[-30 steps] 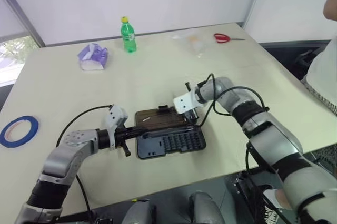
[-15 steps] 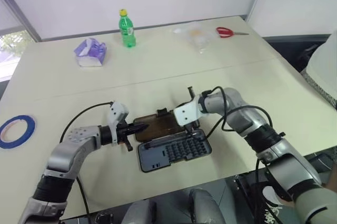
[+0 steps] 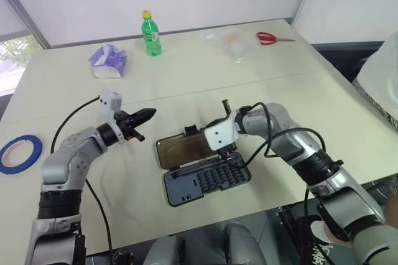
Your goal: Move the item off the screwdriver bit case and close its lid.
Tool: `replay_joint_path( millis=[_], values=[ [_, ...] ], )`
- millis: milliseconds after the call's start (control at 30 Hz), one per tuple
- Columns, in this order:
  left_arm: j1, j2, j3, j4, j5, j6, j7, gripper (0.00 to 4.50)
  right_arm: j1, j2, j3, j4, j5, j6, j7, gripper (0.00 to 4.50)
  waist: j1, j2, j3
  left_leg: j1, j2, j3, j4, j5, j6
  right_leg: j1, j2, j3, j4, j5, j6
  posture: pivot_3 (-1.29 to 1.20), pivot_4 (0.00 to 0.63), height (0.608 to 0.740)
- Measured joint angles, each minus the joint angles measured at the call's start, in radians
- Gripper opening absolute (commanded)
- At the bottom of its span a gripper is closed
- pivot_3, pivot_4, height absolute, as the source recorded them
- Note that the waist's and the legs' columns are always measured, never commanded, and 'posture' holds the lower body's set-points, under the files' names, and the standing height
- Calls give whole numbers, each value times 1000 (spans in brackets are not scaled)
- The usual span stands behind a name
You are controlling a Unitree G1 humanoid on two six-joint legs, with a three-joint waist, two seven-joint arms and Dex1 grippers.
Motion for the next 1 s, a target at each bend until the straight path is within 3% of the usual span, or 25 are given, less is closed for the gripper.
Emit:
replay_joint_path(
  millis=[367, 1000],
  values=[
    [13, -2, -179, 129, 156, -118, -117, 0, 2, -26, -15, -81, 13, 68, 8, 132, 2, 0, 1, 0, 0, 0, 0, 0, 0, 0, 0, 0, 0, 0, 0, 0, 150, 740],
    [-12, -49, -203, 173, 165, -118, -206, 0, 10, -28, -90, -168, 70, 232, 37, 132, 4, 0, 1, -1, 0, 0, 1, 0, 0, 0, 0, 0, 0, 0, 0, 0, 150, 740]
  ],
)
